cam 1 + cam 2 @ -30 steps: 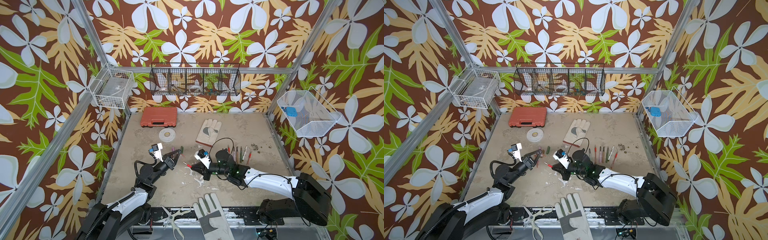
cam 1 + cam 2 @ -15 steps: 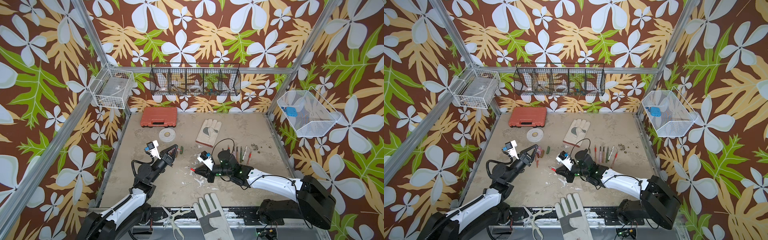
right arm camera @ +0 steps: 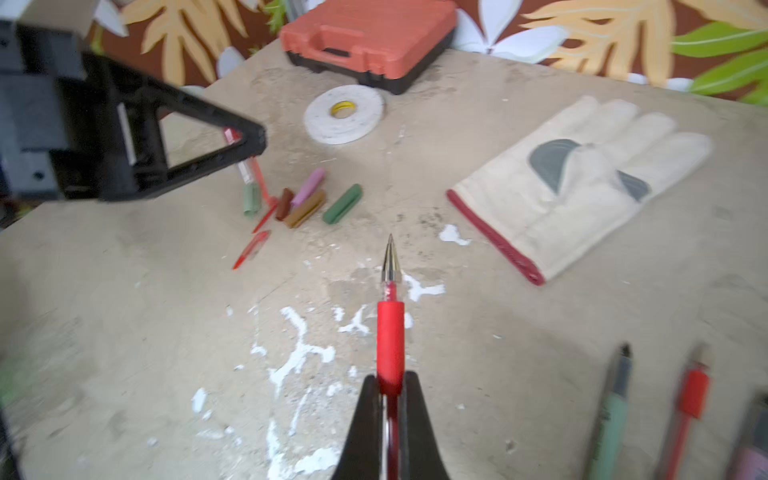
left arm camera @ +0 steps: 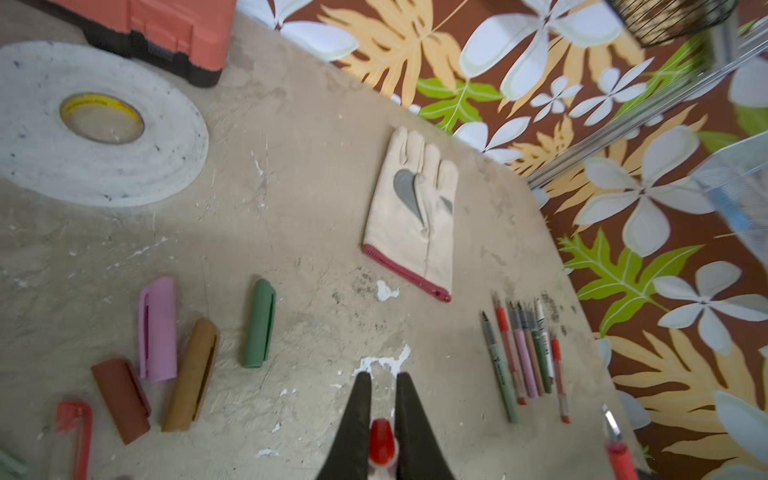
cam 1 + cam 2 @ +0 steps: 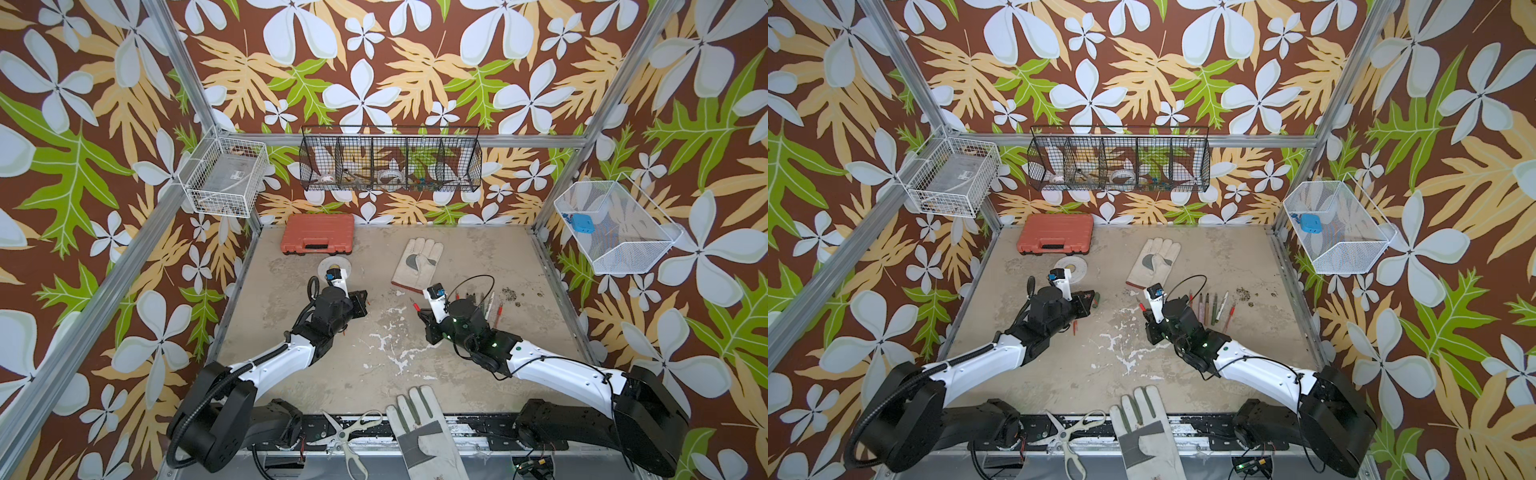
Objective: Open the pen caps
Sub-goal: 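Carry the red cap to the caps with left while right moves the pen, then release the red cap among the caps with left while right lowers pen beside markers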
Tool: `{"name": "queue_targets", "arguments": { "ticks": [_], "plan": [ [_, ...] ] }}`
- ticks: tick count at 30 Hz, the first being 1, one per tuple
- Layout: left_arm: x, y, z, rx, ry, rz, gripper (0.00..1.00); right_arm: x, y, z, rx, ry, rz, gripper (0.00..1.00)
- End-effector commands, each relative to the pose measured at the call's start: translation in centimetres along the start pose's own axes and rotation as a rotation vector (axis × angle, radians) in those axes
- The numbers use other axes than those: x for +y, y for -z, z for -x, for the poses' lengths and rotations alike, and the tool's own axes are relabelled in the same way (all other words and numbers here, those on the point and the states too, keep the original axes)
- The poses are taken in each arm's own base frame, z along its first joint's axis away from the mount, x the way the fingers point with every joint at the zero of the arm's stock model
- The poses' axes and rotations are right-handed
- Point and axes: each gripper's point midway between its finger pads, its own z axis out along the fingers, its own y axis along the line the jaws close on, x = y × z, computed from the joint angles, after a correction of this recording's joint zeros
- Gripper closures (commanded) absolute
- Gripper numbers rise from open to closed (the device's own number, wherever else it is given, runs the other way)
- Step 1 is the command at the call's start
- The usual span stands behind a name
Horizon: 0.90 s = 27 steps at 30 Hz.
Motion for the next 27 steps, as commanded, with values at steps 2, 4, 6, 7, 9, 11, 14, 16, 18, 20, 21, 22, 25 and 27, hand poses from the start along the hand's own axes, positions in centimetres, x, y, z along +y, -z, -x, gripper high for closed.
{"name": "queue_targets", "arguments": {
  "ticks": [2, 4, 6, 7, 9, 11, 14, 16, 18, 20, 21, 22, 25, 27],
  "plan": [
    [2.0, -1.5, -2.1, 0.101, -0.056, 0.101, 1.0, -4.3, 0.2, -0.9, 0.011, -0.134, -0.147, 1.0],
    [2.1, -2.1, -2.8, 0.134, -0.063, 0.104, 1.0, -5.1, 0.2, -1.0, 0.012, -0.16, -0.158, 1.0],
    [2.3, -2.7, -3.6, 0.173, -0.072, 0.112, 1.0, -5.5, 0.3, -1.2, 0.013, -0.17, -0.17, 1.0],
    [2.6, -3.1, -4.2, 0.197, -0.079, 0.122, 1.0, -5.6, 0.3, -1.2, 0.011, -0.172, -0.174, 1.0],
    [2.9, -3.9, -4.9, 0.237, -0.092, 0.138, 1.0, -5.7, 0.4, -1.1, 0.008, -0.174, -0.18, 1.0],
    [3.2, -4.6, -5.8, 0.275, -0.1, 0.151, 1.0, -5.7, 0.5, -1.2, 0.006, -0.175, -0.18, 1.0],
    [3.7, -5.3, -6.6, 0.313, -0.113, 0.173, 1.0, -5.7, 0.5, -1.1, 0.005, -0.175, -0.178, 1.0],
    [4.2, -5.6, -6.9, 0.327, -0.12, 0.195, 1.0, -5.7, 0.5, -1.2, 0.006, -0.175, -0.178, 1.0],
    [4.5, -5.8, -7.2, 0.343, -0.125, 0.211, 1.0, -5.7, 0.5, -1.1, 0.004, -0.176, -0.177, 1.0],
    [4.8, -6.0, -7.6, 0.357, -0.126, 0.22, 0.99, -5.7, 0.5, -1.0, 0.002, -0.177, -0.173, 1.0],
    [4.9, -6.1, -7.7, 0.362, -0.126, 0.224, 0.98, -5.7, 0.5, -1.0, 0.002, -0.176, -0.175, 1.0],
    [5.0, -6.2, -7.8, 0.368, -0.125, 0.23, 0.98, -5.7, 0.5, -1.1, 0.004, -0.175, -0.176, 1.0],
    [5.3, -6.5, -8.2, 0.384, -0.13, 0.239, 0.97, -5.7, 0.3, -1.3, 0.012, -0.174, -0.177, 1.0],
    [5.3, -6.5, -8.2, 0.386, -0.131, 0.242, 0.91, -5.8, 0.1, -1.4, 0.017, -0.173, -0.18, 1.0]
  ]
}}
